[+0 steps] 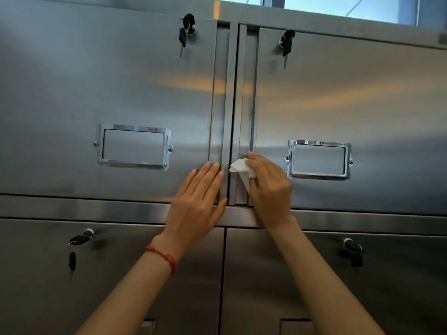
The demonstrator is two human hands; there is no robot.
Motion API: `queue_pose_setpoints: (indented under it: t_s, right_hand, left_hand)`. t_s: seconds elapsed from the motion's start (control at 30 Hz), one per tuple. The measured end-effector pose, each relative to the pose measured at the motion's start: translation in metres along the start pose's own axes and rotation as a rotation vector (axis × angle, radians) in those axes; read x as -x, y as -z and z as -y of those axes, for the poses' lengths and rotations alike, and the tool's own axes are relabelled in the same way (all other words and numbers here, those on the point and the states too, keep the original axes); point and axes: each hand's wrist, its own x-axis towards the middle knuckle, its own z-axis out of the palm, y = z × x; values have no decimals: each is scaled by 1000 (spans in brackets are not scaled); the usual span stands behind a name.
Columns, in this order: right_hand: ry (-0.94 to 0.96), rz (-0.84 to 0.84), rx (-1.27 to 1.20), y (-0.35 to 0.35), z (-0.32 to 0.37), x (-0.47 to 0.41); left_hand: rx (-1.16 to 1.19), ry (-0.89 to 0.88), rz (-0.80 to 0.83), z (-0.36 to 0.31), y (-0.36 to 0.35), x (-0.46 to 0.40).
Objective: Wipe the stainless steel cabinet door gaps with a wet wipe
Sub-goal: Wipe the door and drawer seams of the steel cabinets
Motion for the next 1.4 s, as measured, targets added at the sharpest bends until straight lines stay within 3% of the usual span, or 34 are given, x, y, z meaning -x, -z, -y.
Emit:
queue_pose_setpoints:
  t_s: [0.83, 1.4]
  right_hand:
    - [239, 140, 170, -21, -11, -2]
    - [257, 255, 140, -12, -14, 1]
  left_hand:
    - [-104, 0, 20, 27, -16, -18]
    - [-81, -20, -2, 29, -18, -29]
